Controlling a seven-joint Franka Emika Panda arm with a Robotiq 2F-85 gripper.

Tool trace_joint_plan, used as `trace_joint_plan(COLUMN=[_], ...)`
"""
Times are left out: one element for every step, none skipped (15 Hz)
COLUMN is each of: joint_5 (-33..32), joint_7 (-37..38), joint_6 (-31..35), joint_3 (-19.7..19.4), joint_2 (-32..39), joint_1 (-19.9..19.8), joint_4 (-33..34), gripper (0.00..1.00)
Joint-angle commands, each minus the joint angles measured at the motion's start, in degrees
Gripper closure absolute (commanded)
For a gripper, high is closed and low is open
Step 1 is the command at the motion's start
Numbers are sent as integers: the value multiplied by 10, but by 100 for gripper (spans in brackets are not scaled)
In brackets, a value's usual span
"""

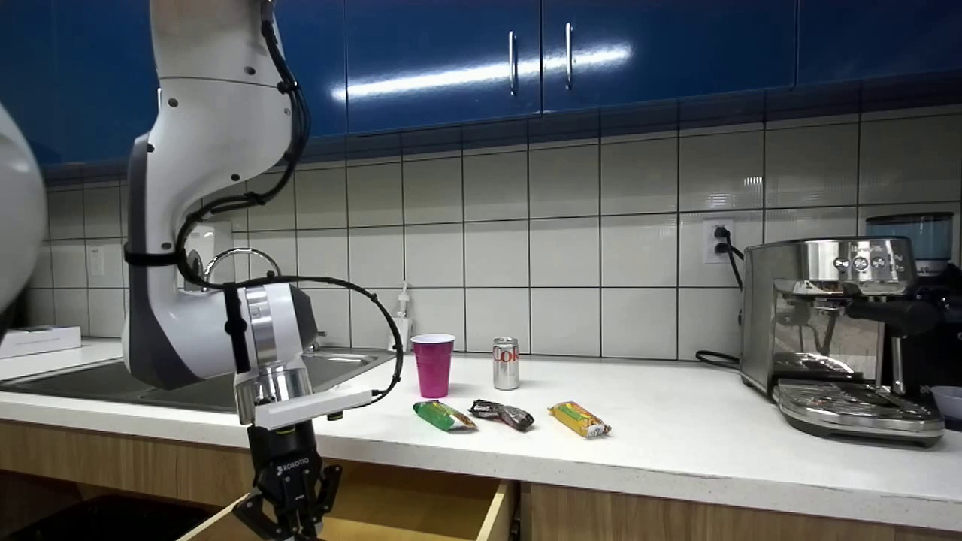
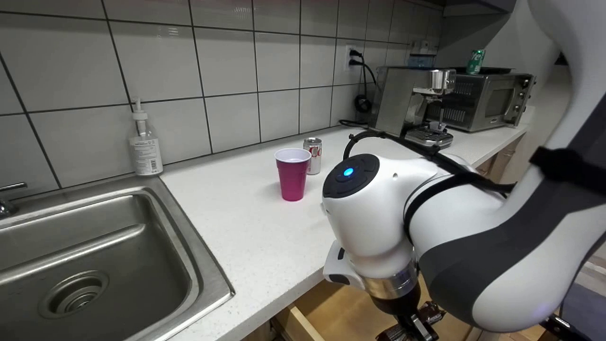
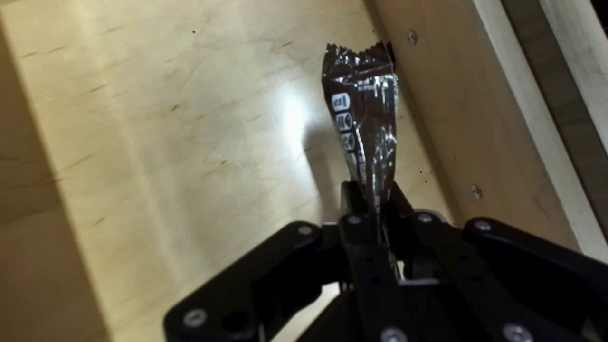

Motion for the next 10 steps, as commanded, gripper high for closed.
trace_joint_plan(joint_5=[-31, -33, -35, -36, -38, -45, -46, -49, -48, -47], joint_7=[30, 33, 35, 39, 42, 49, 49, 53, 53, 53], joint_6=[25, 29, 33, 37, 39, 39, 38, 38, 38, 37], joint_3=[-10, -11, -11, -12, -12, -16, -17, -18, -17, -17], joint_2=[27, 32, 36, 39, 41, 41, 42, 41, 39, 37], joint_1=[7, 7, 7, 8, 9, 12, 10, 10, 8, 7], joint_4=[16, 18, 19, 20, 21, 22, 23, 23, 22, 21], gripper=[96, 96, 96, 96, 92, 87, 60, 60, 53, 46])
